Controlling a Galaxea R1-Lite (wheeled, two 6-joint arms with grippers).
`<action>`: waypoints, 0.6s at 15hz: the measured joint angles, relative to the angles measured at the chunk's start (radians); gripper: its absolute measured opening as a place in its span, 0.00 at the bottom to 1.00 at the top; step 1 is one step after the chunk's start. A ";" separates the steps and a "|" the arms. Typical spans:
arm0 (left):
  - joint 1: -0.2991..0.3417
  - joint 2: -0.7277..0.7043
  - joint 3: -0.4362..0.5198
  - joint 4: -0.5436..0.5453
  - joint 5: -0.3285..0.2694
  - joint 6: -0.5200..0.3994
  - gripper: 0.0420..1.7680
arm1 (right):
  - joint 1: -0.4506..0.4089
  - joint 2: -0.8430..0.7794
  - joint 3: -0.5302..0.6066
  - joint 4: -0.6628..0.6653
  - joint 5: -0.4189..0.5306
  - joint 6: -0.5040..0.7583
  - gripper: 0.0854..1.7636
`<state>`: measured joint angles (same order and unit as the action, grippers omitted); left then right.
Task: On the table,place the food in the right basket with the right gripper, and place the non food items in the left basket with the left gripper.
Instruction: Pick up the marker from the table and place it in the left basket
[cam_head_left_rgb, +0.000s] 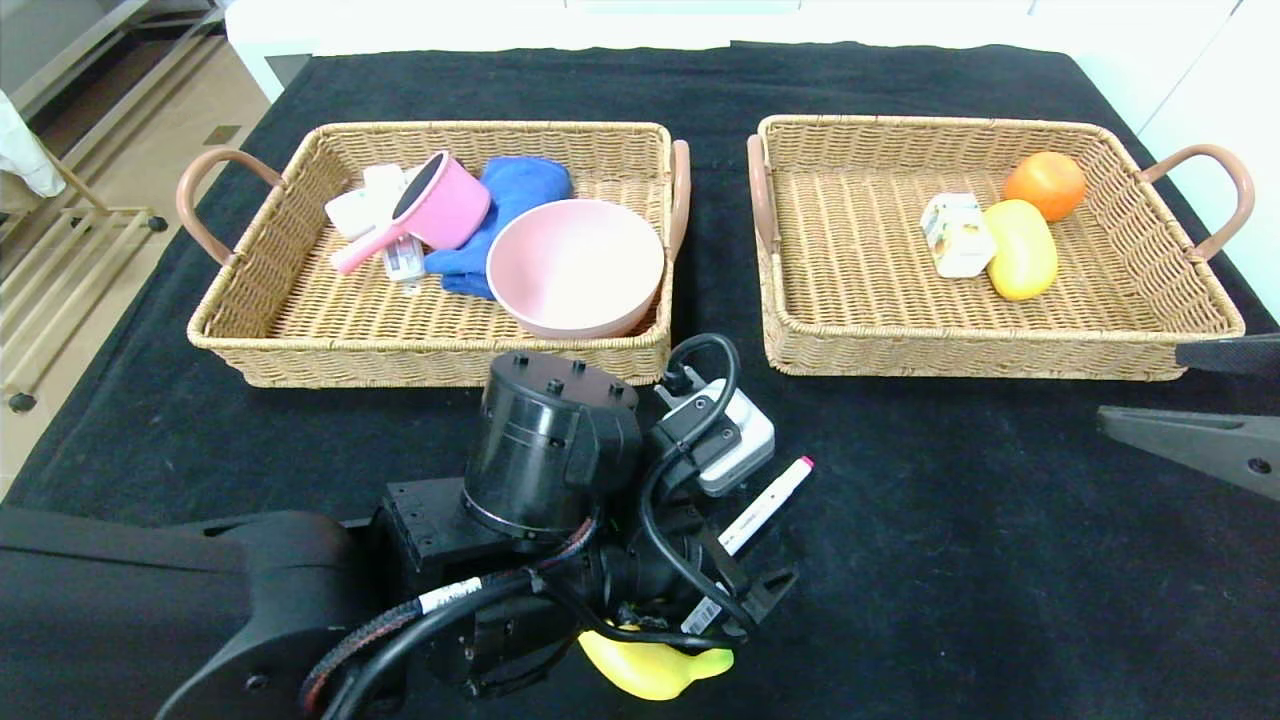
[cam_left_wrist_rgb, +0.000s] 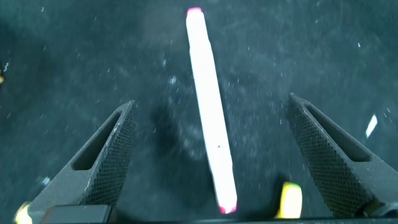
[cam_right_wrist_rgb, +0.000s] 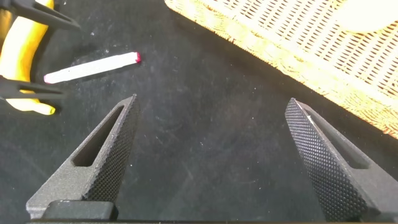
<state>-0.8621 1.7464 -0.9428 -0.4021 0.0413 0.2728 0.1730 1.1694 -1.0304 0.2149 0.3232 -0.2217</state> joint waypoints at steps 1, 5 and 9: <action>-0.005 0.012 0.011 -0.022 0.009 0.010 0.97 | 0.000 -0.001 0.000 0.000 0.000 0.000 0.97; -0.015 0.039 0.023 -0.031 0.023 0.034 0.97 | 0.000 -0.004 0.000 0.000 0.001 0.000 0.97; -0.019 0.053 0.029 -0.038 0.046 0.049 0.97 | -0.001 -0.006 0.000 0.001 0.001 0.000 0.97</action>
<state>-0.8809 1.7998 -0.9140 -0.4402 0.0874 0.3217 0.1721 1.1632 -1.0309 0.2160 0.3243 -0.2213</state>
